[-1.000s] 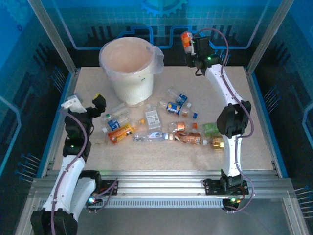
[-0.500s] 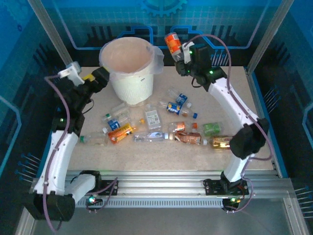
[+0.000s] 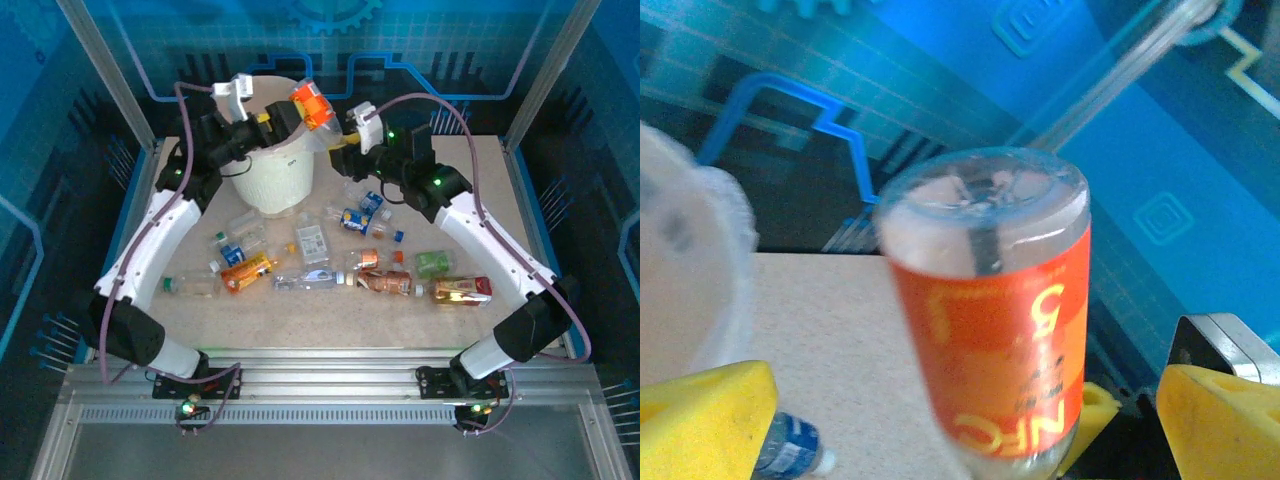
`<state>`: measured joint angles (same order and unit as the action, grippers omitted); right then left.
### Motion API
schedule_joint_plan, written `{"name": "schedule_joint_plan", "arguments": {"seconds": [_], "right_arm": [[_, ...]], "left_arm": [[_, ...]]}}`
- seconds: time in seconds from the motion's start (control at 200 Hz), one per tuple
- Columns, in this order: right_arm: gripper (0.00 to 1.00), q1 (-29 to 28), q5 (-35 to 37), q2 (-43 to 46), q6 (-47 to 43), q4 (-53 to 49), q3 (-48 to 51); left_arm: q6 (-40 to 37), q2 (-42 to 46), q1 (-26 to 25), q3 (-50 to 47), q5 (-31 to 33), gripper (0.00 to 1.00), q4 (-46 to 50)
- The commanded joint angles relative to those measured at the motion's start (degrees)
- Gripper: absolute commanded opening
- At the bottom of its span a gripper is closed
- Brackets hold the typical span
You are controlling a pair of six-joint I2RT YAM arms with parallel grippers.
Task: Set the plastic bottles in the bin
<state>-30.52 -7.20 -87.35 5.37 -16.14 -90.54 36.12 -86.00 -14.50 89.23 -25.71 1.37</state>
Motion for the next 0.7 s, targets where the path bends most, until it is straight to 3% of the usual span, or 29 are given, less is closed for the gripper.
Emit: {"name": "schedule_joint_plan", "arguments": {"seconds": [0.0,0.29,0.41,0.48,0.54,0.58,0.695], "right_arm": [[0.0,-1.28,-2.86,0.09,0.5,3.98,-0.13],[0.0,-2.86,-4.39,-1.46,0.81,4.03,-1.96],[0.0,-2.83,-4.58,-1.86,0.98,3.76,-2.12],[0.06,-2.87,-4.38,-1.98,0.99,3.66,-2.1],[0.15,-2.85,-3.91,-2.03,1.03,3.45,-2.23],[0.26,-2.83,-3.36,-2.11,1.07,2.91,-2.52],[0.8,-2.79,-1.55,-2.47,1.38,-0.58,-4.44]], "left_arm": [[0.85,-1.88,-1.41,4.29,-5.9,0.99,-0.68],[1.61,-6.47,-1.49,8.03,-6.78,0.98,-1.27],[2.03,-7.66,-1.47,9.1,-7.01,0.77,-3.09],[1.93,-8.34,-1.41,10.15,-7.09,0.63,-3.47],[1.4,-8.74,-1.41,10.81,-7.17,0.53,-3.78],[0.73,-8.84,-1.41,11.13,-6.99,0.48,-4.2],[-1.72,-9.01,-0.78,11.81,-6.26,0.46,-6.94]]}}
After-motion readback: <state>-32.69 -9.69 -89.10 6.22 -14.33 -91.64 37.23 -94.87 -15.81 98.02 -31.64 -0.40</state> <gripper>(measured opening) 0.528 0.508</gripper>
